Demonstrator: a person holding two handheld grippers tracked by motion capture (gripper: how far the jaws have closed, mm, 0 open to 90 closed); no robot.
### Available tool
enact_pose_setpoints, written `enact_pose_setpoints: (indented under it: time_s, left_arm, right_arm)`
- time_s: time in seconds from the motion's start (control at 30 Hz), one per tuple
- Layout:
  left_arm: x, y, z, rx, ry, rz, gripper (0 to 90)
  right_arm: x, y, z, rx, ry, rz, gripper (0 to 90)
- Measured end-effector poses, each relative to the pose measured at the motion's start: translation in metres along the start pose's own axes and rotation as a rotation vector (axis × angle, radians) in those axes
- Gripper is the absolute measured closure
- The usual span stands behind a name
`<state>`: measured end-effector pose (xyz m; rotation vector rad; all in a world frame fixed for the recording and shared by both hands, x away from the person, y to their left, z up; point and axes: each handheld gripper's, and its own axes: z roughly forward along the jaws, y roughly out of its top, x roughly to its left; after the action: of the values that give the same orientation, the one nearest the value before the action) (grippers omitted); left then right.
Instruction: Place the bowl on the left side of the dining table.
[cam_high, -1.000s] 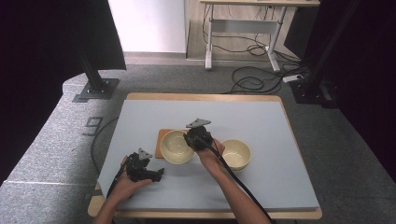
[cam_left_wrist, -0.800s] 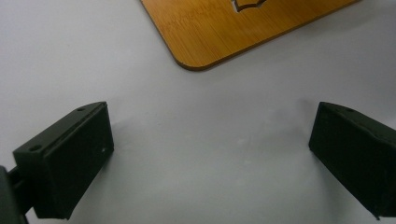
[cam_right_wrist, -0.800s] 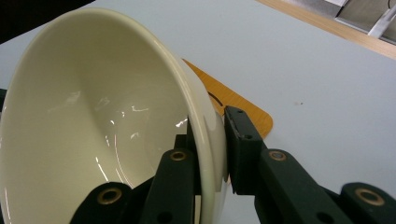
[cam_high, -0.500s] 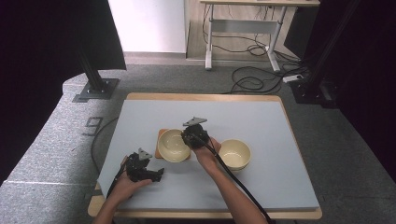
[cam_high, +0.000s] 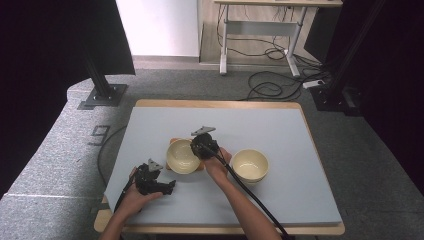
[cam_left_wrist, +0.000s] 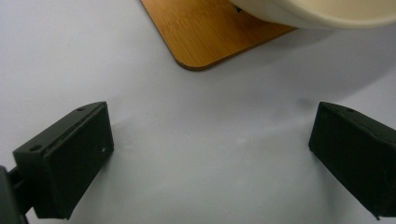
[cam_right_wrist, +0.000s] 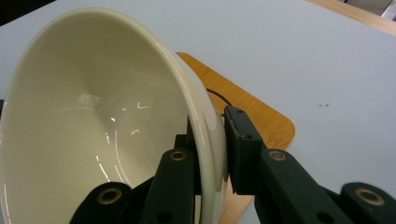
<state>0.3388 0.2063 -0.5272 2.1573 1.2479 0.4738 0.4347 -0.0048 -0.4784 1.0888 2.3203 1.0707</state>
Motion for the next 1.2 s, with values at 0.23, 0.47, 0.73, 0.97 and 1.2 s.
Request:
enact_pose_setpoints:
  time_s: [0.23, 0.47, 0.73, 0.97, 1.2]
  left_arm:
    - [0.0, 0.0, 0.0, 0.0, 0.0, 0.0, 0.0]
    - [0.0, 0.0, 0.0, -0.001, 0.001, -0.001, 0.1]
    - [0.0, 0.0, 0.0, -0.002, 0.0, -0.001, 0.0]
    - [0.0, 0.0, 0.0, -0.001, 0.0, 0.0, 0.0]
    - [0.0, 0.0, 0.0, -0.001, -0.001, -0.001, 0.0]
  right_arm:
    - [-0.005, 0.0, 0.002, 0.002, 0.001, 0.018, 80.7]
    - [-0.011, 0.0, 0.004, 0.022, -0.013, 0.032, 81.1]
    - [-0.015, 0.005, 0.008, 0.038, -0.061, 0.043, 81.4]
    - [-0.023, 0.005, 0.015, 0.067, -0.058, 0.089, 79.5]
    - [-0.022, 0.004, 0.02, 0.073, -0.066, 0.078, 73.0]
